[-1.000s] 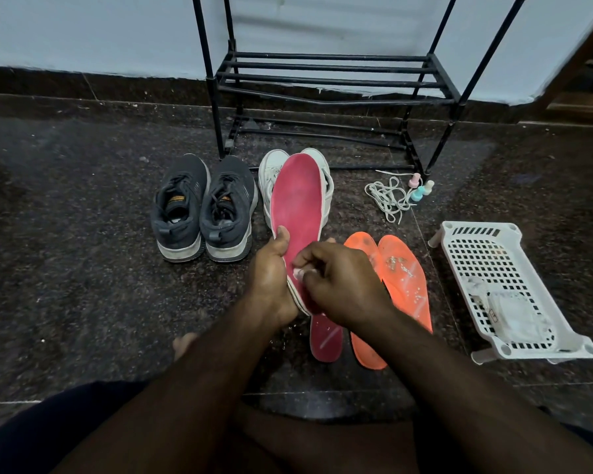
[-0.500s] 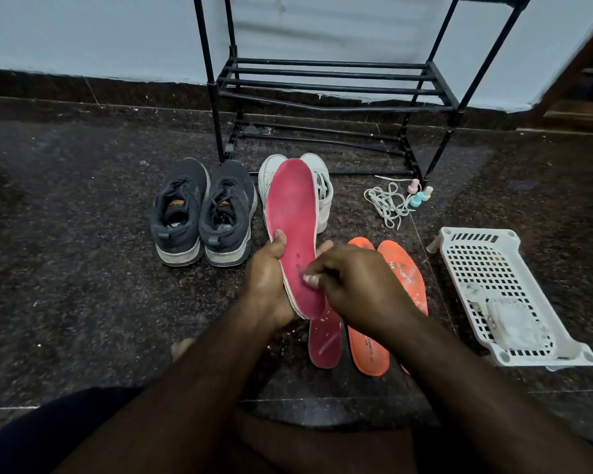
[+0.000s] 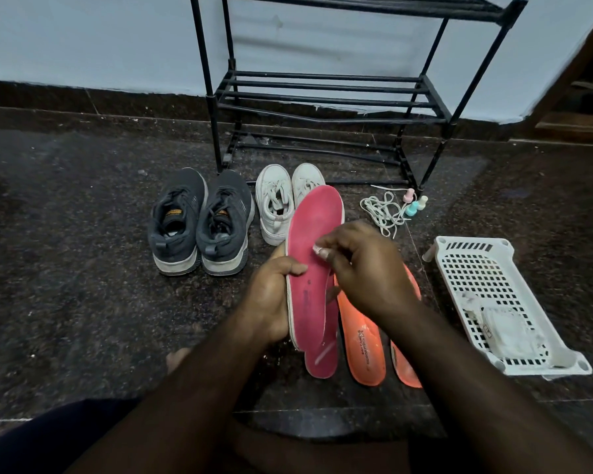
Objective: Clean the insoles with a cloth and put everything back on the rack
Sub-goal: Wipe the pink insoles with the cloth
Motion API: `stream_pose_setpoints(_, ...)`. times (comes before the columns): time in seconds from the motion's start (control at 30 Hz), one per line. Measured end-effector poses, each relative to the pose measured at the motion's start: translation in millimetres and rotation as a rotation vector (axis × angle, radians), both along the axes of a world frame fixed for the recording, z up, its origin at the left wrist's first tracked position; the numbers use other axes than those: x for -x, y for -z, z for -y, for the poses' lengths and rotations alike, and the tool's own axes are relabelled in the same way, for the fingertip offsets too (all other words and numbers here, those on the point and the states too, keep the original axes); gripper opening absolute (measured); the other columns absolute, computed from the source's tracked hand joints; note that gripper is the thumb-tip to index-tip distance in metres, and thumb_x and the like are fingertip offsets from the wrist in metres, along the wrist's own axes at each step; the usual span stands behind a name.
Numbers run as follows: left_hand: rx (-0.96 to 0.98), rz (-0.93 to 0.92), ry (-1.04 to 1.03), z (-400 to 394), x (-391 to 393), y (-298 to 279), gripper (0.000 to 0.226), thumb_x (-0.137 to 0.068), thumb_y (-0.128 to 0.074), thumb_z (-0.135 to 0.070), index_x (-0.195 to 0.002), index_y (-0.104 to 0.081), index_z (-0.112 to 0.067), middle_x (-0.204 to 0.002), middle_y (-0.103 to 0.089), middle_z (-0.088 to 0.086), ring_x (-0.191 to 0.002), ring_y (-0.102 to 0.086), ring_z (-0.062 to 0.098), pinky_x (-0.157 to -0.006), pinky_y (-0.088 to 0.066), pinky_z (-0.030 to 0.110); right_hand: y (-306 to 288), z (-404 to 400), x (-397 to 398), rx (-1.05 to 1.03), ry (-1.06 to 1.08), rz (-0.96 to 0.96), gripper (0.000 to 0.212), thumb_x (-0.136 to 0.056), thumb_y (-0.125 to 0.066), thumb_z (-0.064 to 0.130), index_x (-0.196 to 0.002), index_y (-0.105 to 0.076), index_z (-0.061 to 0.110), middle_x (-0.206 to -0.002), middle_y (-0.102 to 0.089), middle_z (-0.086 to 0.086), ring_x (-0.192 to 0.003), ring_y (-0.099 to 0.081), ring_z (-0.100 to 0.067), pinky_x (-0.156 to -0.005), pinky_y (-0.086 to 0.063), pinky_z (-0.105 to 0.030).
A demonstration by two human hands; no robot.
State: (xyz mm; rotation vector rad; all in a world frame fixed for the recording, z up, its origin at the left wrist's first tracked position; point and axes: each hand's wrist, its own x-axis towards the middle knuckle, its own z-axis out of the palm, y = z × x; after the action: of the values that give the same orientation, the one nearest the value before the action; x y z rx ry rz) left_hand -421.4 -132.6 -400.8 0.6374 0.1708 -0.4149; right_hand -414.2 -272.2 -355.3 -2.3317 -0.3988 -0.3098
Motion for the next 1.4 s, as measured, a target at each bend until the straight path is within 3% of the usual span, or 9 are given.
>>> stream_pose_setpoints(0.2,-0.022,-0.037,0.104,9,4,7,0.048,-0.082,-0.034,0.007,-0.123,-0.056,-0.005,-0.088,-0.064,0.02,-0.075,-0.063,0.031,-0.069,-0.057,0.042,9,-7,-9,0.253,-0.087,0.103,0.015,-0.075,-0.065,0.004,-0.087,-0.074,0.007,-0.086,-0.066,-0.008,-0.079,-0.063,-0.027,-0.069,-0.053,-0.036)
stream_pose_setpoints(0.3,-0.085,-0.012,0.132,6,3,10,0.054,-0.084,-0.036,0.006,-0.132,-0.057,-0.01,-0.104,-0.067,0.021,-0.085,-0.064,0.034,-0.077,-0.056,0.051,5,3,-20,0.209,0.066,0.125,0.014,-0.079,-0.065,0.004,-0.088,-0.075,0.009,-0.088,-0.068,-0.008,-0.082,-0.064,-0.028,-0.075,-0.05,-0.034)
stream_pose_setpoints(0.47,-0.029,-0.01,0.127,7,2,9,0.059,-0.08,-0.036,0.006,-0.135,-0.052,-0.007,-0.098,-0.061,0.022,-0.08,-0.06,0.033,-0.071,-0.056,0.045,8,-4,-6,0.218,-0.1,0.058,0.018,-0.082,-0.06,0.016,-0.09,-0.075,0.012,-0.088,-0.068,-0.005,-0.082,-0.064,-0.024,-0.074,-0.052,-0.036)
stream_pose_setpoints(0.6,-0.099,-0.016,0.171,4,4,7,0.053,-0.086,-0.036,0.007,-0.13,-0.058,-0.011,-0.109,-0.065,0.021,-0.09,-0.064,0.035,-0.07,-0.06,0.05,6,10,-22,0.164,0.121,0.117,0.015,-0.081,-0.062,0.006,-0.087,-0.074,0.01,-0.088,-0.067,-0.006,-0.083,-0.064,-0.024,-0.077,-0.049,-0.033)
stream_pose_setpoints(0.77,-0.047,-0.012,0.133,7,4,6,0.054,-0.083,-0.032,0.008,-0.128,-0.054,-0.01,-0.093,-0.062,0.02,-0.074,-0.061,0.032,-0.064,-0.058,0.044,7,-4,-4,0.2,-0.1,0.085,0.015,-0.081,-0.062,0.011,-0.088,-0.075,0.011,-0.086,-0.068,-0.005,-0.082,-0.064,-0.023,-0.075,-0.051,-0.034)
stream_pose_setpoints(0.97,-0.046,-0.017,0.202,2,6,5,0.057,-0.086,-0.035,0.005,-0.138,-0.052,-0.014,-0.119,-0.065,0.025,-0.098,-0.069,0.038,-0.078,-0.058,0.055,-2,20,-24,-0.001,0.112,0.059,0.018,-0.085,-0.068,0.006,-0.097,-0.075,0.017,-0.094,-0.068,0.004,-0.089,-0.063,-0.01,-0.082,-0.049,-0.022)
stream_pose_setpoints(1.1,0.02,-0.011,0.17,1,5,3,0.056,-0.086,-0.041,-0.004,-0.139,-0.051,-0.018,-0.124,-0.064,0.022,-0.101,-0.069,0.037,-0.087,-0.053,0.057,-5,22,-19,0.012,0.031,0.024,0.021,-0.084,-0.071,0.005,-0.101,-0.077,0.016,-0.099,-0.066,0.003,-0.094,-0.06,-0.006,-0.087,-0.046,-0.016)
stream_pose_setpoints(1.2,0.062,-0.091,0.171,0,2,7,0.046,-0.095,-0.051,-0.031,-0.137,-0.057,-0.013,-0.119,-0.068,0.014,-0.106,-0.066,0.03,-0.104,-0.042,0.057,-1,16,-14,0.117,-0.027,-0.032,0.015,-0.084,-0.072,0.01,-0.097,-0.077,0.015,-0.1,-0.061,0.002,-0.095,-0.056,-0.008,-0.087,-0.042,-0.017)
stream_pose_setpoints(1.4,-0.005,-0.116,0.135,11,3,10,0.059,-0.097,-0.049,-0.045,-0.146,-0.048,-0.011,-0.12,-0.066,0.016,-0.102,-0.064,0.03,-0.086,-0.056,0.048,12,1,-11,0.199,-0.008,0.061,0.012,-0.079,-0.065,0.005,-0.085,-0.065,0.016,-0.085,-0.064,0.002,-0.082,-0.058,-0.017,-0.074,-0.046,-0.036)
